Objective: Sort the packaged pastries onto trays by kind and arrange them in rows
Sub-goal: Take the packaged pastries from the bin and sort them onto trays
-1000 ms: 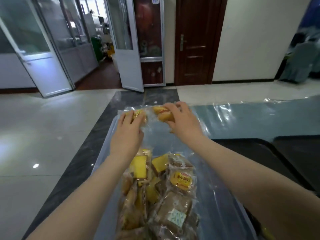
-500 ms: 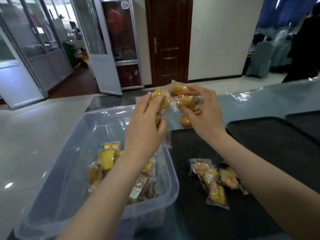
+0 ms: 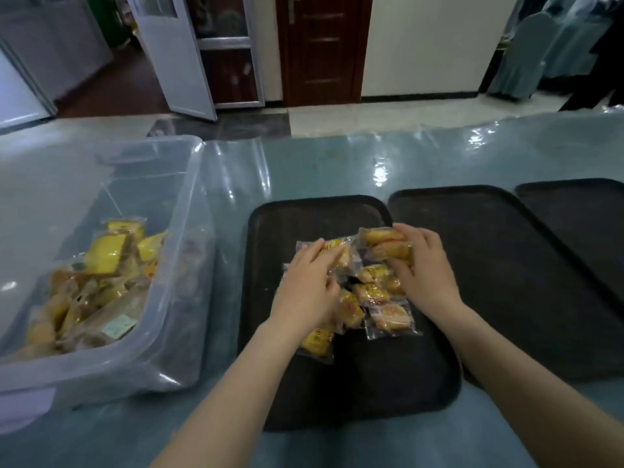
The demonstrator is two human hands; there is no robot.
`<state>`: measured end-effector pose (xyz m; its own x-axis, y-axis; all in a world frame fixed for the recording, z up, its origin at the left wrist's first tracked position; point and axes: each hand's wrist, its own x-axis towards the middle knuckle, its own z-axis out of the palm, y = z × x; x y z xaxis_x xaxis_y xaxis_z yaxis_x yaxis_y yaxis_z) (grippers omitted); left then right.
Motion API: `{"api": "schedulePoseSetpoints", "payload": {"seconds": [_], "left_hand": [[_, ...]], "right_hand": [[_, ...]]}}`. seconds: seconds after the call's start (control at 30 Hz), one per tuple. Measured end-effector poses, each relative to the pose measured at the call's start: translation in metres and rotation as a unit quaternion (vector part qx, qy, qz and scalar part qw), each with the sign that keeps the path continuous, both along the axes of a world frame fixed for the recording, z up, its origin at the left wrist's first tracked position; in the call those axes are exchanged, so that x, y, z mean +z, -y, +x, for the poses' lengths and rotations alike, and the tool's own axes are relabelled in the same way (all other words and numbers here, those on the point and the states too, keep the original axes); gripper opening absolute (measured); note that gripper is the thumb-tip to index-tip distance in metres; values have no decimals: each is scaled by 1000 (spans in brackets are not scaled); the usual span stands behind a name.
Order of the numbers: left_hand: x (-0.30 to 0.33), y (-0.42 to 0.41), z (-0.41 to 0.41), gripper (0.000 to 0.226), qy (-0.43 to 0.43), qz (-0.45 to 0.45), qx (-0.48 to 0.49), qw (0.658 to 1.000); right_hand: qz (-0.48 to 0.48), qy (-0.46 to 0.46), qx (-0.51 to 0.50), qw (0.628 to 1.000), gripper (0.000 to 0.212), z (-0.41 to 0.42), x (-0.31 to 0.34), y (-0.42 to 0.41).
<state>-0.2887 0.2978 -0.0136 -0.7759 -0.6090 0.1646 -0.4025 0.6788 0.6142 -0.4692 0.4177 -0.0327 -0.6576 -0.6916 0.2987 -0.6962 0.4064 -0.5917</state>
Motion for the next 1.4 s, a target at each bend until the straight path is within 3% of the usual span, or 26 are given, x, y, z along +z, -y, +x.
{"api": "schedulePoseSetpoints", "payload": {"seconds": [0.17,0.3,0.4,0.47,0.67,0.87,1.03,1.2,1.4], "left_hand": [[-45,-16,-18,61,54,14,42,998],[-60,-5,-21,81,118,39,59,991],[-65,5,-19,81,186,2,42,982],[-62,10,-19,78,195,-22,26,980],[-35,24,-22,74,155,-34,20,987],[-8,42,-7,70,101,-11,4,995],[31,64,15,69,29,-60,5,998],[80,91,61,62,-37,-97,32,994],[107,139,144,49,-54,-120,64,989]], "right_hand": [[16,78,34,996,63,-17,-41,-2],[66,171,111,977,69,-23,-49,13],[132,146,119,973,58,-26,-45,24],[123,130,124,976,51,-26,-39,31],[59,119,143,981,36,-18,-15,53],[22,117,133,984,35,5,8,74],[-12,83,152,985,35,39,38,100],[-46,81,168,981,43,83,69,134],[-85,92,203,971,41,148,99,174]]}}
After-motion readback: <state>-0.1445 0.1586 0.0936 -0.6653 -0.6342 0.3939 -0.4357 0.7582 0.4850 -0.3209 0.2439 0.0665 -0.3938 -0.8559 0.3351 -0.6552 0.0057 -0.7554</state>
